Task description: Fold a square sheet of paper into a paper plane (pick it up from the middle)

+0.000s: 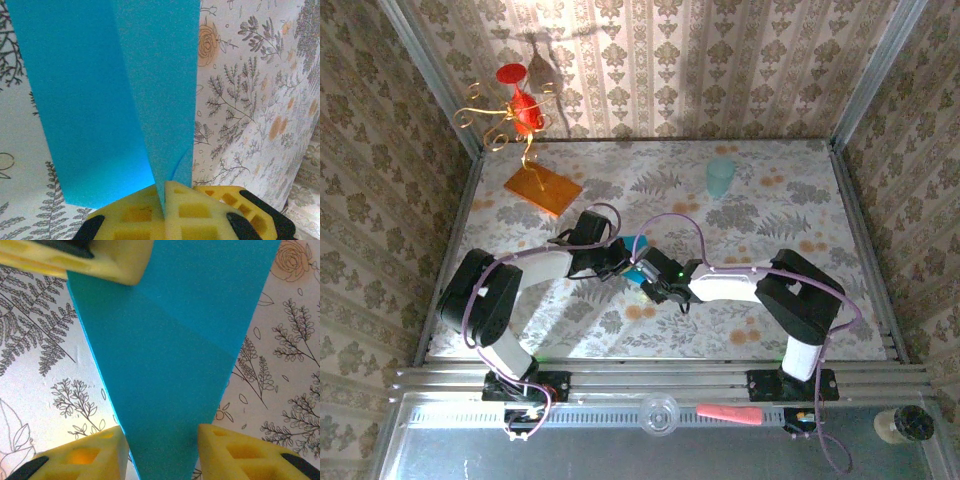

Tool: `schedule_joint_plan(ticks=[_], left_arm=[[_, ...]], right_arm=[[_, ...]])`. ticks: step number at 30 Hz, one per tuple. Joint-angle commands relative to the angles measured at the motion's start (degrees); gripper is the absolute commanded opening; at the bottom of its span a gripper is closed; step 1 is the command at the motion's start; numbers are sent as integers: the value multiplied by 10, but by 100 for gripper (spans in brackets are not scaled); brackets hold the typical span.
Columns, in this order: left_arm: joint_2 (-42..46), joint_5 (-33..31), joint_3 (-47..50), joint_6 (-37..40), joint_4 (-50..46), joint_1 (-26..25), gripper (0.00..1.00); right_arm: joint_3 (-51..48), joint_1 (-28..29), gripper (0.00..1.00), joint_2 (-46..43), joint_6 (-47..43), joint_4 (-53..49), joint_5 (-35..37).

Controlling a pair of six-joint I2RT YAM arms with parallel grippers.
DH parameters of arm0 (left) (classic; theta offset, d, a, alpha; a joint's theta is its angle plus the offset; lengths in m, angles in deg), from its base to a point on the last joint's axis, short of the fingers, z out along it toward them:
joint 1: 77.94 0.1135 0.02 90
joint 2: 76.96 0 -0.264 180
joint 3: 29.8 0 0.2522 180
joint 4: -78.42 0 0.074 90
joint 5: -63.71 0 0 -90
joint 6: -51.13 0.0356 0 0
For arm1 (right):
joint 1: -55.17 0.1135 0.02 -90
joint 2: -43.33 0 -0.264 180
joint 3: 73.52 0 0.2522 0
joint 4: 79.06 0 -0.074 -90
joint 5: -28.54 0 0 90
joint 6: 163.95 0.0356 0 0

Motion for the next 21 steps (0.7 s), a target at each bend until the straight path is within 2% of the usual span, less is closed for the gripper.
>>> schedule_joint_plan(ticks=[1, 8, 21], left_arm=[[14, -1, -15, -9, -12, -3, 4], [12, -1, -17, -9, -17, -4, 4], [14, -7, -19, -6, -28, -3, 4]], right_arm=[[16, 4, 42, 7, -3, 12, 16], [16, 4, 38, 9, 3, 18, 18], [16, 3, 25, 18, 6, 15, 21]])
